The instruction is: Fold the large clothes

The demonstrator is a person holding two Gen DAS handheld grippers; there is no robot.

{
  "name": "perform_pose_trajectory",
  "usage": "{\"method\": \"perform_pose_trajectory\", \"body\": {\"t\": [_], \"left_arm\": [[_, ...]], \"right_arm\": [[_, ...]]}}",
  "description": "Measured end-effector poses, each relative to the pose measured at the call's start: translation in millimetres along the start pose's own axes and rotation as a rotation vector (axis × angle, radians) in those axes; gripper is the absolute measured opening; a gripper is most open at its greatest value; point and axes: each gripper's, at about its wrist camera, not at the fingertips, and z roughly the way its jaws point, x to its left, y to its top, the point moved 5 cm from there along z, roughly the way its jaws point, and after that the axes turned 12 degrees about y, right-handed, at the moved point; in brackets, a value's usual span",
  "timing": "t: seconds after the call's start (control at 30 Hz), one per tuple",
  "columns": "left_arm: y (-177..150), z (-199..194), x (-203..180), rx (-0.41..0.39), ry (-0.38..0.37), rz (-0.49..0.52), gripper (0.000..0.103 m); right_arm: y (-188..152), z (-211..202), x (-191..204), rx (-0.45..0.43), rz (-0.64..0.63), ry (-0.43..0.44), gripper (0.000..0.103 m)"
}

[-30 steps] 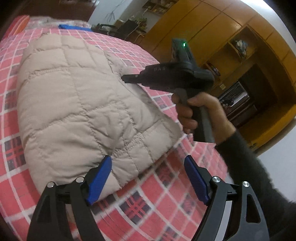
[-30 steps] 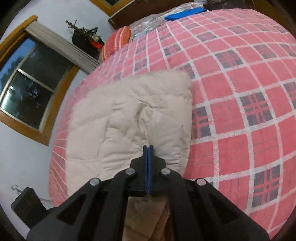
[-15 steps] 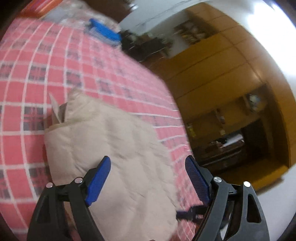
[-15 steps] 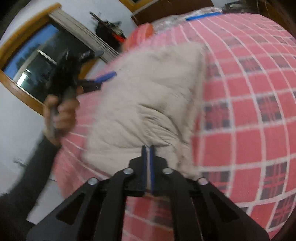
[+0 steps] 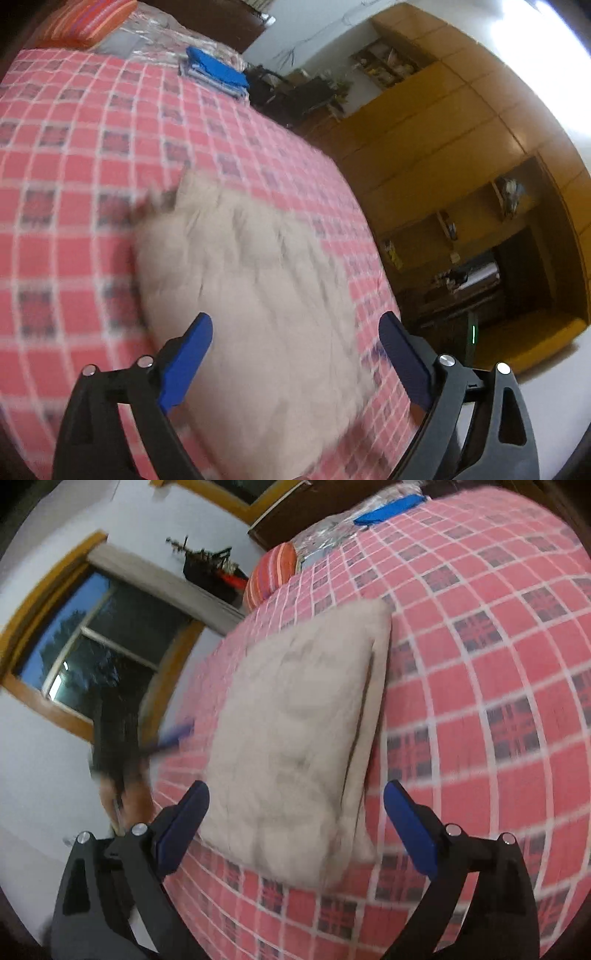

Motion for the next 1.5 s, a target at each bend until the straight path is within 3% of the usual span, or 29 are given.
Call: {"method": "perform_pose_trajectory", "body": {"t": [0.13, 0.3, 0.6, 0.67, 0.87, 0.9, 0.97, 1.0, 1.13, 1.23, 1.5], "left_arm": [[-53, 0, 16, 0.064, -0.035, -0.028, 0.092], [-94, 15, 26, 0.118, -0.084, -0.05, 0.092], [-112, 56, 41, 0.186, -0.166, -0.168, 0.092], [-113, 64, 42, 0.201, -0.18, -0.184, 0.092], [-112, 74, 43, 0.218, -0.156, -0.189, 0.091], [-113, 77, 42, 0.226, -0.144, -0.184, 0.09], [-113, 79, 39, 0.236, -0.126, -0.181, 0.089], [-113, 81, 39, 0.246, -0.111, -0.185, 0.084], [-111, 76, 36, 0.262, -0.078, -0.171, 0.065], [-110, 67, 30, 0.258, -0.064, -0.141, 0.059], [-117, 18, 20, 0.216, -0.037, -0.067, 0.058]], "right_arm": [[35, 21, -29, 0.048, 0.145, 0.111, 0.095], [64, 49, -59, 0.112, 0.226, 0.14, 0.095], [79, 65, -87, 0.153, 0.247, 0.166, 0.095], [70, 71, -82, 0.164, 0.236, 0.173, 0.095], [73, 89, -76, 0.192, 0.202, 0.158, 0.095], [72, 90, -74, 0.195, 0.195, 0.154, 0.094], [70, 91, -73, 0.193, 0.191, 0.151, 0.079], [69, 93, -73, 0.196, 0.194, 0.164, 0.064], [66, 88, -68, 0.171, 0.171, 0.175, 0.045], [64, 86, -56, 0.147, 0.152, 0.185, 0.039], [40, 85, 0, 0.114, 0.1, 0.235, 0.037]]}}
